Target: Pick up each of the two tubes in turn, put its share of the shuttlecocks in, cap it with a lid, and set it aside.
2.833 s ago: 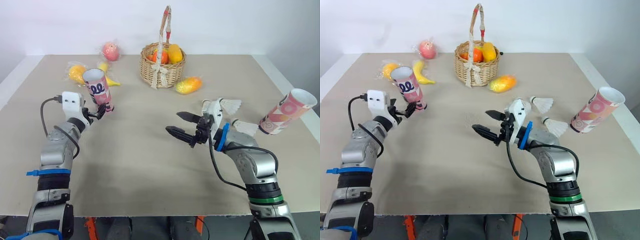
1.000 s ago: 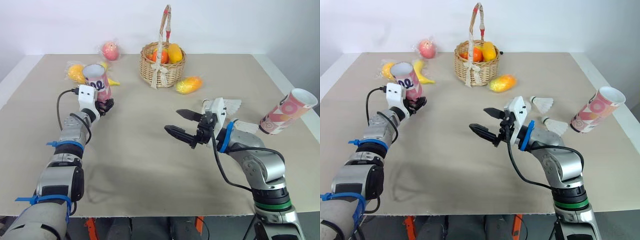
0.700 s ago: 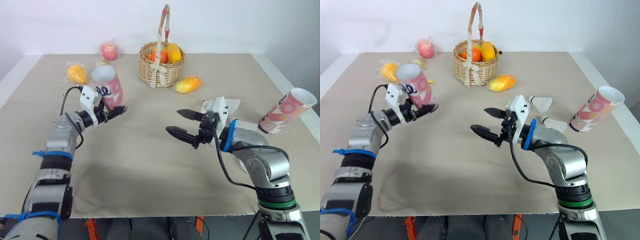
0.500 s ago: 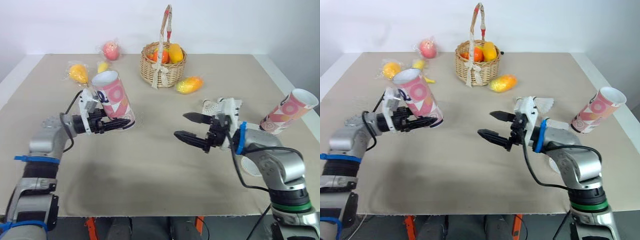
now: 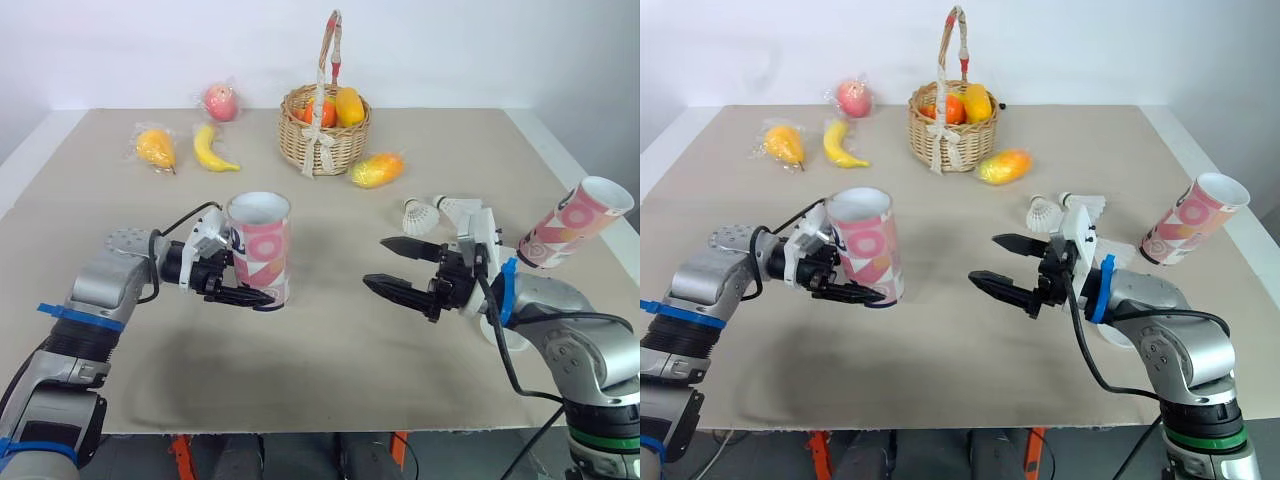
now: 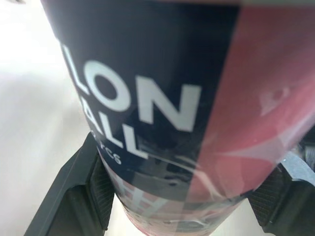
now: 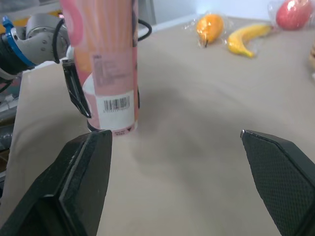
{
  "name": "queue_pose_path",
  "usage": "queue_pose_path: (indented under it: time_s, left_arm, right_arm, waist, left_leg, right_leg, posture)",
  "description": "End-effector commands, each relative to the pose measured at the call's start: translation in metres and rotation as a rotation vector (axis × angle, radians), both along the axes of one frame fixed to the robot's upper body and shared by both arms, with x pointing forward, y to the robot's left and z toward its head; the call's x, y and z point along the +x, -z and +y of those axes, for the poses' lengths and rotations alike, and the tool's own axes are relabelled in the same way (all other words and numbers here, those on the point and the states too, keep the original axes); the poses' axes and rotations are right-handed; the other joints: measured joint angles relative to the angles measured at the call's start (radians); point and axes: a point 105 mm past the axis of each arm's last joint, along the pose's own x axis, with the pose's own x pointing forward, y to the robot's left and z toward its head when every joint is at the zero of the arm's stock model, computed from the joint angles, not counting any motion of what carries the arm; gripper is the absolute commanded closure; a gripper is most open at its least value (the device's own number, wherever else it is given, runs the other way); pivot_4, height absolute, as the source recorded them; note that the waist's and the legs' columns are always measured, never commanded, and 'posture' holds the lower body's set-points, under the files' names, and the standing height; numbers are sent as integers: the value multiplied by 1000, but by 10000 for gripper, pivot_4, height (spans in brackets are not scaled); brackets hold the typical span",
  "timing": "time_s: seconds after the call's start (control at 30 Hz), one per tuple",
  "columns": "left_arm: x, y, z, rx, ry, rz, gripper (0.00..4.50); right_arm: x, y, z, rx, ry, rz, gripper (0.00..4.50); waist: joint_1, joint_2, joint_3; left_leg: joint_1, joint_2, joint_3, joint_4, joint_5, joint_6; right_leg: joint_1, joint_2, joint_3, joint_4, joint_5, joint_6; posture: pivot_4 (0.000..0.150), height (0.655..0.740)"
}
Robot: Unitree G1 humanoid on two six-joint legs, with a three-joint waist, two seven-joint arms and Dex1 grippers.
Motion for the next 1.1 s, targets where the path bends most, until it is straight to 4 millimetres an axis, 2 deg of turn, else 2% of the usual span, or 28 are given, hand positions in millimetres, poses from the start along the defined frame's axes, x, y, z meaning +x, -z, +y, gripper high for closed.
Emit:
queue_pose_path:
  time_s: [0.03,0.3,0.43,0.7,0.83,0.93,1.1]
  left_arm:
    - [0,-4,-1,78,75,-110,13764]
    - [-2,11,-5,184,148,-142,13764]
    - [0,15,-8,194,152,-143,13764]
    - [1,24,-11,214,157,-132,13764]
    - [-2,32,-7,250,162,-86,13764]
    - [-3,36,-3,289,164,-67,13764]
    - [-3,32,9,323,150,-42,13764]
  right_arm:
    - [-9,-11,-11,-34,22,-56,0]
    - [-21,6,-57,-226,130,-17,0]
    - [-22,4,-73,-270,172,-21,0]
    - [-21,1,-84,-238,215,-20,0]
    - [-6,-4,-87,-166,285,-48,0]
    - [1,0,-81,-146,286,-48,0]
    - [34,11,-69,-139,375,-62,0]
  waist:
    - [1,0,0]
    - [3,0,0]
    - [-1,0,0]
    - [0,0,0]
    - [0,0,0]
    - [0,1,0]
    - [-16,2,-2]
  left_leg:
    - [0,0,0,0,0,0]
    - [-1,0,0,1,0,1]
    - [0,0,0,1,0,1]
    - [-1,0,0,2,0,1]
    - [0,0,0,3,0,1]
    - [0,0,0,3,0,2]
    - [2,1,0,2,0,2]
  right_leg:
    - [0,0,0,0,0,0]
    - [0,0,0,0,-1,1]
    - [0,0,0,0,0,1]
    - [1,0,0,0,0,1]
    - [1,0,0,0,0,1]
    - [2,0,0,0,1,1]
    - [2,1,0,0,1,0]
  posture:
    - [1500,7400]
    - [1500,7400]
    - [1500,7400]
    - [1500,7400]
    - [1500,7400]
    - [1500,7400]
    - [1500,7400]
